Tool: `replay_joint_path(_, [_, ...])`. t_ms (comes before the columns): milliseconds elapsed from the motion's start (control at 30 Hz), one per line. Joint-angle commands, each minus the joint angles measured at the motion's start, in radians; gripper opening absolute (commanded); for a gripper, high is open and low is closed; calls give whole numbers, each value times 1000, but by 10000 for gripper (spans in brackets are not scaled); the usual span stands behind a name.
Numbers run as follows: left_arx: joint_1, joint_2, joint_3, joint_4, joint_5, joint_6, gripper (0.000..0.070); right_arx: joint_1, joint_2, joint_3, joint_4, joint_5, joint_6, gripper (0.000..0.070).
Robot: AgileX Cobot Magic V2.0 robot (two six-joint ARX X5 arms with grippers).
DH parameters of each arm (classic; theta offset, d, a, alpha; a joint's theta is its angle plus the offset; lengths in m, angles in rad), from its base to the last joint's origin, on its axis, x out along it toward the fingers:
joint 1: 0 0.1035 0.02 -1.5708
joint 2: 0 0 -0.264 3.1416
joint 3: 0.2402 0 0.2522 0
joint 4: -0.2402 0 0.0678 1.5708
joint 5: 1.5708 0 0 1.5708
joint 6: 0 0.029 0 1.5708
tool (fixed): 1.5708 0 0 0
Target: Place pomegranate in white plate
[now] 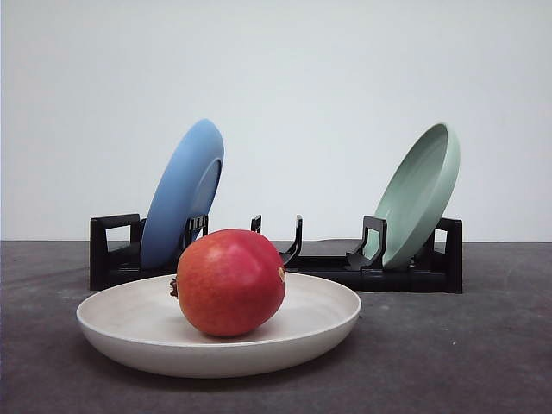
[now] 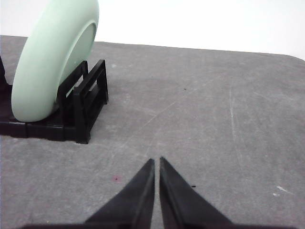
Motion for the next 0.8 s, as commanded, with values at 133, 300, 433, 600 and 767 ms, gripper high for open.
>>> replay_joint_path(133, [0, 0, -10, -5, -2, 7, 0, -1, -2, -5, 10, 0, 13, 10])
replay_joint_path(300, [0, 0, -10, -5, -2, 7, 0, -1, -2, -5, 10, 0, 14, 10])
replay_joint_path(433, [0, 0, -10, -5, -2, 7, 0, -1, -2, -5, 10, 0, 13, 10])
replay_joint_path(600, [0, 0, -10, -5, -2, 7, 0, -1, -2, -5, 10, 0, 13, 10])
replay_joint_path(767, [0, 0, -10, -5, -3, 7, 0, -1, -2, -5, 10, 0, 13, 10])
